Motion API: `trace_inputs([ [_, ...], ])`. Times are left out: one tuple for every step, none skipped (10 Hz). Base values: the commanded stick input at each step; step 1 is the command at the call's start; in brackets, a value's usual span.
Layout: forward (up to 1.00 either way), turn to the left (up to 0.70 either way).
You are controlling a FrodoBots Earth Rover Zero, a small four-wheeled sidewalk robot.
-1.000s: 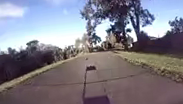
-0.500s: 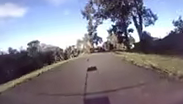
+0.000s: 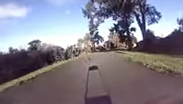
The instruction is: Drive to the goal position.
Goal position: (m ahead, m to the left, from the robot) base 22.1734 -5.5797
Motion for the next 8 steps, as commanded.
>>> trace_inputs([
  [1.00, 0.00],
  [1.00, 0.00],
  [1.00, 0.00],
  [1.00, 0.00],
  [1.00, 0.00],
  [1.00, -0.40],
  [1.00, -0.40],
  [1.00, -0.40],
])
